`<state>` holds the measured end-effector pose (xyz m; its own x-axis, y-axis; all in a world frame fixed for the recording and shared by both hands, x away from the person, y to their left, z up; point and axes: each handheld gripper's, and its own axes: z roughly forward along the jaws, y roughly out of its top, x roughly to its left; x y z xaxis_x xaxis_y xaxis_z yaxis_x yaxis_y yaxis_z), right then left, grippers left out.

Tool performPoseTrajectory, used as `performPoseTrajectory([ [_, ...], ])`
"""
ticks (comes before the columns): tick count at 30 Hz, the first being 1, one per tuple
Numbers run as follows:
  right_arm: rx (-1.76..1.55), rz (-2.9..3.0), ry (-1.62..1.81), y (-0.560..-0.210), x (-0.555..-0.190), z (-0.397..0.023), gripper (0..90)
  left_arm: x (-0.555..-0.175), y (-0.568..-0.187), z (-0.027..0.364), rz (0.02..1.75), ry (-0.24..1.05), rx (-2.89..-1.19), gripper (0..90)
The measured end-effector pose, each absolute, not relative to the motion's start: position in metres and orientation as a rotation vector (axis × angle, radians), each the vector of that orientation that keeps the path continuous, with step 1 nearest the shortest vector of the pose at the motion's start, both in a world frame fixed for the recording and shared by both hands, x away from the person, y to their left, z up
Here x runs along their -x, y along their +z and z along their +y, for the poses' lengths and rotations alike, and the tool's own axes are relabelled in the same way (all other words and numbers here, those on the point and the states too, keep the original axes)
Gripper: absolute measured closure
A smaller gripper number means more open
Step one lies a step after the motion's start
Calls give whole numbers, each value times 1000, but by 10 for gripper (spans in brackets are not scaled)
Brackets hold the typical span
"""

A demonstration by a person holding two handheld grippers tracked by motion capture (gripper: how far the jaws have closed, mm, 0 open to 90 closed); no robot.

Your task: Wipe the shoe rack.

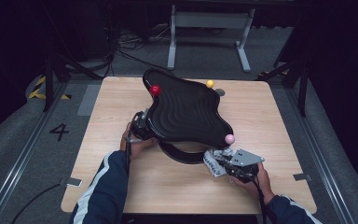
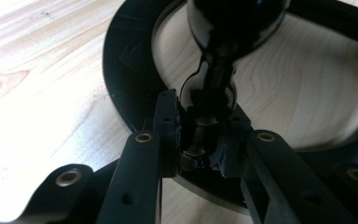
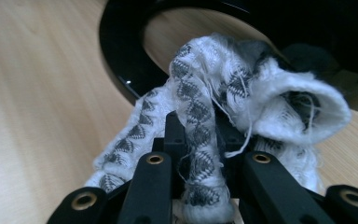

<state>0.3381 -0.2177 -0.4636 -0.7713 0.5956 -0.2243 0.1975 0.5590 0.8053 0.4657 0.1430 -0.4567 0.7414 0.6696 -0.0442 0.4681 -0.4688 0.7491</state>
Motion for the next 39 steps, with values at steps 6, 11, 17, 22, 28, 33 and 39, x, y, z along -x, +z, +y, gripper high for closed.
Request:
performPoseTrajectory([
  [6,-662,2305,1039,-475,-354,-210,794,-454,-458,147,839,325,-2147,746],
  [11,-711,2291,1059,-477,-368,-210,796,-446,-457,150,823,313,-2162,747],
  [17,-678,2313,1052,-476,-365,-196,794,-436,-459,153,823,300,-2141,748],
  [22,-673,2282,1028,-477,-366,-195,792,-426,-459,154,794,300,-2152,749],
  [28,-749,2211,1008,-475,-375,-212,796,-423,-461,155,782,283,-2143,749],
  [33,-721,2154,981,-469,-372,-216,798,-419,-461,152,768,281,-2144,749],
  [39,-774,2136,998,-471,-379,-222,796,-412,-462,148,749,260,-2141,749],
])
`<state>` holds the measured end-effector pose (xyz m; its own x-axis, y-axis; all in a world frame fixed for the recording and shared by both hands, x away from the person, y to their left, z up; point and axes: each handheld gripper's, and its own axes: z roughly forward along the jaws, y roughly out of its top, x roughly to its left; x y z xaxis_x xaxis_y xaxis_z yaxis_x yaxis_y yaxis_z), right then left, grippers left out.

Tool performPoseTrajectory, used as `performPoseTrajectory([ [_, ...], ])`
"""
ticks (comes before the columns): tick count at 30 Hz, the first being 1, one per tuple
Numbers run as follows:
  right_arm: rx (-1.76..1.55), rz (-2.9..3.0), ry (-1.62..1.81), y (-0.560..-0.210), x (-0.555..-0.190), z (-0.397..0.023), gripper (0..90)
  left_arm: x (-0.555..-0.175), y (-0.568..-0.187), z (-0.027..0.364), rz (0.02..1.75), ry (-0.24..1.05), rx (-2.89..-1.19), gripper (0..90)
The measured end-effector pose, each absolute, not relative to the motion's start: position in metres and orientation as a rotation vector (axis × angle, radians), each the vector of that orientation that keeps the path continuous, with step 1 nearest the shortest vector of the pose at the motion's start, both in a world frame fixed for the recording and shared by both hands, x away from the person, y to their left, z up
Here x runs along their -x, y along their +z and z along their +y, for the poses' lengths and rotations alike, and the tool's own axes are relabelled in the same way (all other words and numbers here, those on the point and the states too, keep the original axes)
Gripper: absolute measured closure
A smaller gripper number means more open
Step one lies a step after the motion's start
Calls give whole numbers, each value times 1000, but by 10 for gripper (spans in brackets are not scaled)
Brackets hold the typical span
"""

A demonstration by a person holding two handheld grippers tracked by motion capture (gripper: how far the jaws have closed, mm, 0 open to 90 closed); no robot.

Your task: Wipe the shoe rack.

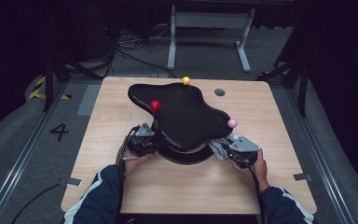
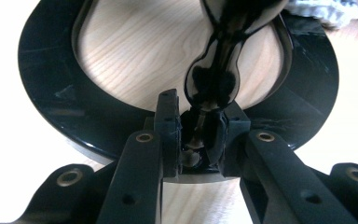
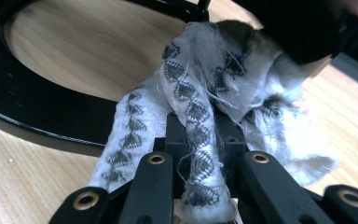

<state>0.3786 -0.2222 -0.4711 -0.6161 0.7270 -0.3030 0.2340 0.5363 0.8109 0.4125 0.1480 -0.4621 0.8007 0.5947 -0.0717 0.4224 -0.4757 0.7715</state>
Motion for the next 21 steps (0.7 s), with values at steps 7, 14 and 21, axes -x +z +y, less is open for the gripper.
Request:
performPoseTrajectory([
  [7,-772,2182,960,-481,-390,-219,791,-403,-463,147,751,238,-2136,748],
  [14,-786,2219,1017,-480,-390,-217,793,-400,-464,146,762,236,-2127,746],
  [21,-723,2260,1058,-480,-384,-204,792,-400,-465,146,760,247,-2128,745],
])
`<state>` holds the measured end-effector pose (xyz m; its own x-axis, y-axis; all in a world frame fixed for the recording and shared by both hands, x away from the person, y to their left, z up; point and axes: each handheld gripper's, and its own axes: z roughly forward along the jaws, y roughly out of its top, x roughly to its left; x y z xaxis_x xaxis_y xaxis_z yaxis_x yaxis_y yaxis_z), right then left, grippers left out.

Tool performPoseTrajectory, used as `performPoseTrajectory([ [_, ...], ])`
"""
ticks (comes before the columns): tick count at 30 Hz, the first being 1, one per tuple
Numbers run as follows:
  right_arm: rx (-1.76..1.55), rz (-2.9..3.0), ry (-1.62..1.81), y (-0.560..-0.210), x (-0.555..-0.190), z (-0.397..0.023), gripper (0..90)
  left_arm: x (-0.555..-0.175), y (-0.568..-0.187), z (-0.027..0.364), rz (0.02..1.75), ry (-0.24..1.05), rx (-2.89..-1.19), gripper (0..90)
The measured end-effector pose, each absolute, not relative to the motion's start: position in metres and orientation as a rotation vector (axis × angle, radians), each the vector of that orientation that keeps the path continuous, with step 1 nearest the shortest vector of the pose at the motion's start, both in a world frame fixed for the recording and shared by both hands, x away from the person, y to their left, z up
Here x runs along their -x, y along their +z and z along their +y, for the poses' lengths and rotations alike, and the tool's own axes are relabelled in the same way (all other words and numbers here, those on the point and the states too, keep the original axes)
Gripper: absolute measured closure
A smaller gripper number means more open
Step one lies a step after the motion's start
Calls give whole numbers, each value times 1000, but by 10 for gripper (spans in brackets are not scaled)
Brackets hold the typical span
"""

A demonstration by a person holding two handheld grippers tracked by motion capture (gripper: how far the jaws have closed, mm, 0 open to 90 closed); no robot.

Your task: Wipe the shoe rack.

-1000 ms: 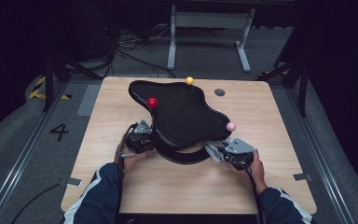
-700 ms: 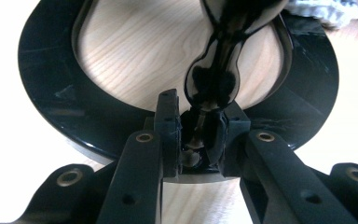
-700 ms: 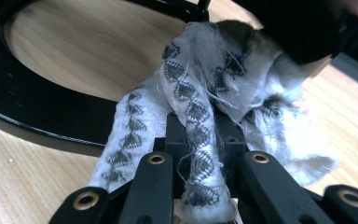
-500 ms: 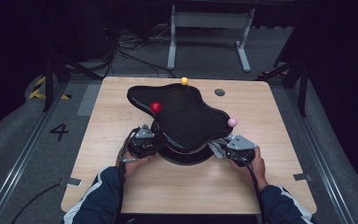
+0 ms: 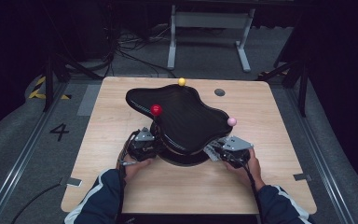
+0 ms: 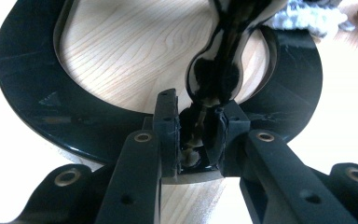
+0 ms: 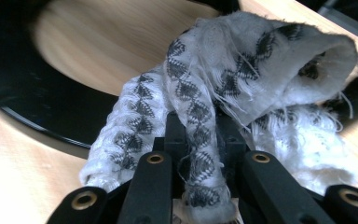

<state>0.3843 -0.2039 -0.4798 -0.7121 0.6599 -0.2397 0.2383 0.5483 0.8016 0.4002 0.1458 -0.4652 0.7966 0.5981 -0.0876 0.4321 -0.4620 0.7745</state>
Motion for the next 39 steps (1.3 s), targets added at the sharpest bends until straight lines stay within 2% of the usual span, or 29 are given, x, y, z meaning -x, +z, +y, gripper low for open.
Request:
performPoseTrajectory([
  [6,-661,2235,960,-479,-384,-199,792,-400,-466,146,752,255,-2133,745],
  [17,-701,2184,855,-479,-396,-218,795,-400,-466,141,725,268,-2145,745],
  [39,-693,2281,1030,-478,-386,-205,796,-397,-467,138,727,257,-2151,744],
])
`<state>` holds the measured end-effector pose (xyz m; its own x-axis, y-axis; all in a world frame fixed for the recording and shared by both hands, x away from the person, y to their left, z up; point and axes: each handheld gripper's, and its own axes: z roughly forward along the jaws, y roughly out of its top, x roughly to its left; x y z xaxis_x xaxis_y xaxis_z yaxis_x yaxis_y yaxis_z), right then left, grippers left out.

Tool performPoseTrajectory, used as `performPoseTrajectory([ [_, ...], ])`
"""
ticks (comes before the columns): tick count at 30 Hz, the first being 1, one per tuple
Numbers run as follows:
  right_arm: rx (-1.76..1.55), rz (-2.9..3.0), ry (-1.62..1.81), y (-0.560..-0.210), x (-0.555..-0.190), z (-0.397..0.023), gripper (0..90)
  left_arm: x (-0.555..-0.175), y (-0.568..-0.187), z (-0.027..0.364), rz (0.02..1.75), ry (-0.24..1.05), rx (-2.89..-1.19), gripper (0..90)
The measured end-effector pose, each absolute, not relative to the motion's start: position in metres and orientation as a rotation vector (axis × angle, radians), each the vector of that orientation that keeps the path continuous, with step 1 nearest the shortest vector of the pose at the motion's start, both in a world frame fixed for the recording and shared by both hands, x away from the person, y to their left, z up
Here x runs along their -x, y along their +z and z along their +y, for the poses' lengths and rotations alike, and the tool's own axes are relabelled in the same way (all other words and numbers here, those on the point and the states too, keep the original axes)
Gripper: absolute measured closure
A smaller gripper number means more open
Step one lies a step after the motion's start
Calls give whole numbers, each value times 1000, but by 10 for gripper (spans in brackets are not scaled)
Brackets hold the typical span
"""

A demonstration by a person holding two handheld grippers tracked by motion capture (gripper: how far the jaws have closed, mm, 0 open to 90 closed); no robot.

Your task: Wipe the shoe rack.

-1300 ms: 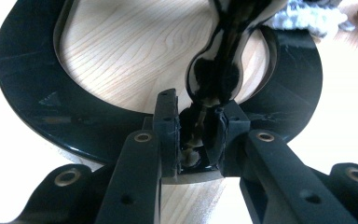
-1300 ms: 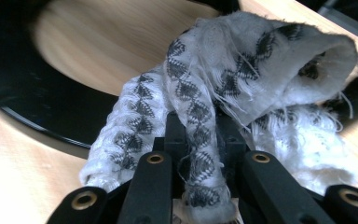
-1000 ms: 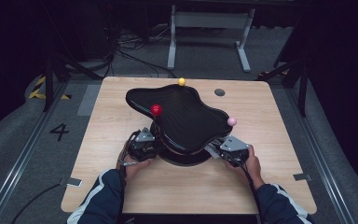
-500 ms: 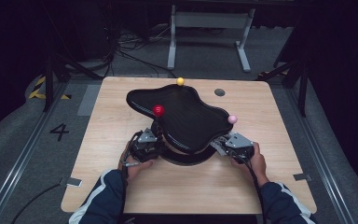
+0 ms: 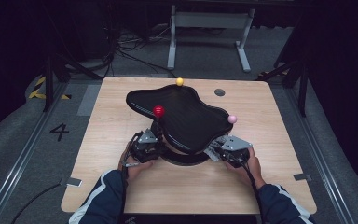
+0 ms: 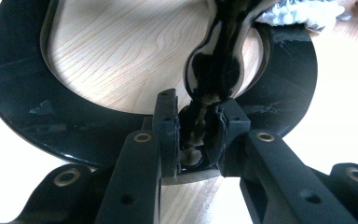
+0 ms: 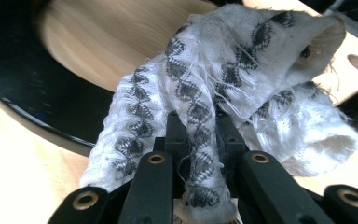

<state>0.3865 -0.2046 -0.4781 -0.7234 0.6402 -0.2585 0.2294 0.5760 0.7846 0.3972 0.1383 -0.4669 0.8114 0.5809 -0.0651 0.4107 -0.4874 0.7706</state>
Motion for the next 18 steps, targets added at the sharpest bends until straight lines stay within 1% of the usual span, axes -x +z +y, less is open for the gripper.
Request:
performPoseTrajectory([
  [7,-688,2274,1000,-478,-390,-208,793,-397,-468,138,719,257,-2151,744],
  [13,-750,2217,943,-479,-405,-219,793,-398,-468,137,702,254,-2163,744],
  [18,-756,2208,918,-479,-408,-227,795,-398,-468,135,697,252,-2158,744],
])
